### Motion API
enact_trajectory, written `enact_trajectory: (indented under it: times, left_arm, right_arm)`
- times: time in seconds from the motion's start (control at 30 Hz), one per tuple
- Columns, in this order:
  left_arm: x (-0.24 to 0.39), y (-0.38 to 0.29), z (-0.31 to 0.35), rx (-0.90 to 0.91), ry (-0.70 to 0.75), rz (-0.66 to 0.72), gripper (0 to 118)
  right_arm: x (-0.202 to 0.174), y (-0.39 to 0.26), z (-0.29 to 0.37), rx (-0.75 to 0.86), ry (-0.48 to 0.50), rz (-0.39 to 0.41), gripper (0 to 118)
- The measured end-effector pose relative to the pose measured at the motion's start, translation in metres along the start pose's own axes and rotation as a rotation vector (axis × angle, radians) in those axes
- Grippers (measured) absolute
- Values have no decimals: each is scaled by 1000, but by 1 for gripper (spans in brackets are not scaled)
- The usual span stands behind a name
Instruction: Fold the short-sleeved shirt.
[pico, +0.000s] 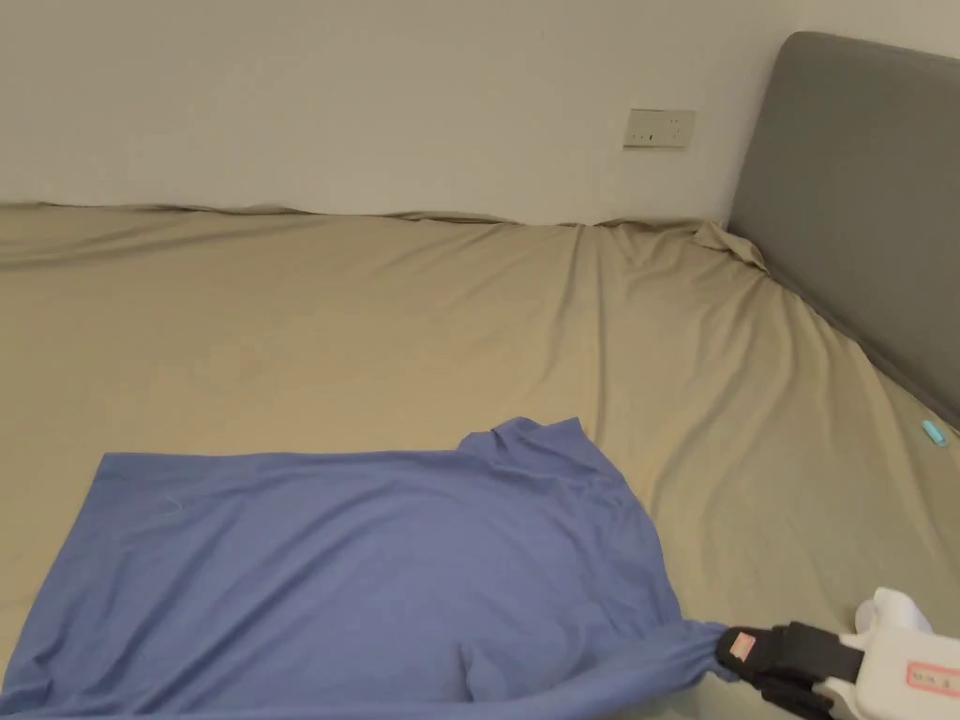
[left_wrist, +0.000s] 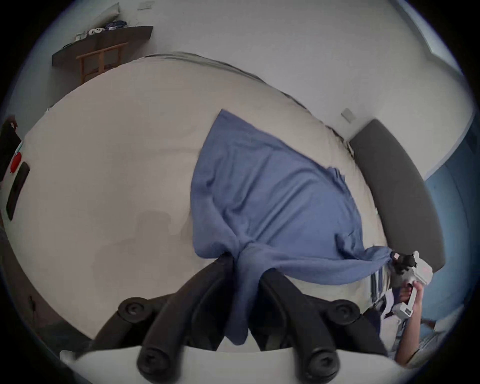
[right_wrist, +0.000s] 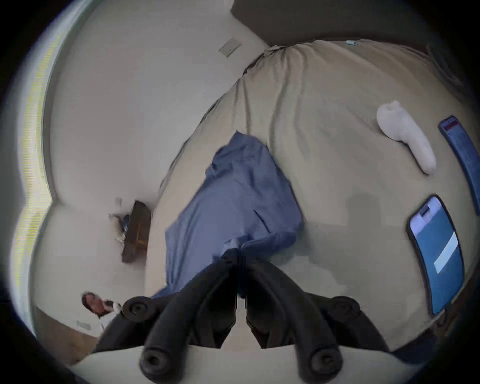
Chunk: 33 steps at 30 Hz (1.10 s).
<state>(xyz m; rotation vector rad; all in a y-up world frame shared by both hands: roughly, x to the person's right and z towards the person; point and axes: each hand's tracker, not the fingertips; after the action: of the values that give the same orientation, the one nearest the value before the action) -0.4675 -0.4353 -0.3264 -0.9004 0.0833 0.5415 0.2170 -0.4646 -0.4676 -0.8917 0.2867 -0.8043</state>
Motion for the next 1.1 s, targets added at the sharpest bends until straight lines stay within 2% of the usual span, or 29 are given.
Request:
enact_trajectory:
  times: [0.13,0.2,0.27,0.37,0.5,0.63,0.77,0.8,0.83,0.87,0.9,0.93,0.97,1.0,1.03,1.1]
  left_arm:
    - [2,47,-31,11,-35,60,5]
    - [6,68,-53,7,-40,75,5]
    - [10,91,-80,-4,-20,82,5]
    - [10,118,-121,-19,24,85,5]
    - [15,132,-171,-79,135,34,5]
    - [4,121,-208,-143,240,43,5]
    - [-3,106,-209,-68,204,81,5]
    - [-1,105,-209,-71,211,62,12]
    - [0,107,-207,-72,208,17,33]
    - [5,108,-198,-65,188,7,74]
    - [9,110,-185,-48,139,26,118]
    - [14,109,-167,-1,116,44,118]
    - [19,102,-144,69,86,27,118]
    - [27,100,-115,193,46,-18,118]
    - [32,91,-91,248,57,-61,118]
    - [39,67,-54,296,88,-113,118]
  right_arm:
    - [-10,45,-54,-10,-20,-3,6]
    - [-10,64,-85,-19,-44,-31,6]
    - [-10,78,-115,-28,-58,-50,6]
    - [-10,90,-151,-31,-154,-44,6]
    - [-6,92,-186,-37,-216,-41,6]
    - [0,87,-208,-76,-334,38,6]
    - [-3,76,-218,-81,-380,162,6]
    - [-7,75,-220,-83,-391,183,9]
    - [-11,75,-221,-91,-404,216,21]
    - [-19,79,-219,-121,-411,270,47]
    - [-29,83,-212,-138,-389,319,102]
    - [-42,82,-198,-119,-354,343,118]
    - [-53,77,-181,-61,-298,361,116]
    - [-64,64,-154,72,-206,392,117]
    - [-72,56,-136,146,-148,418,118]
    - [-78,32,-99,152,-134,457,118]
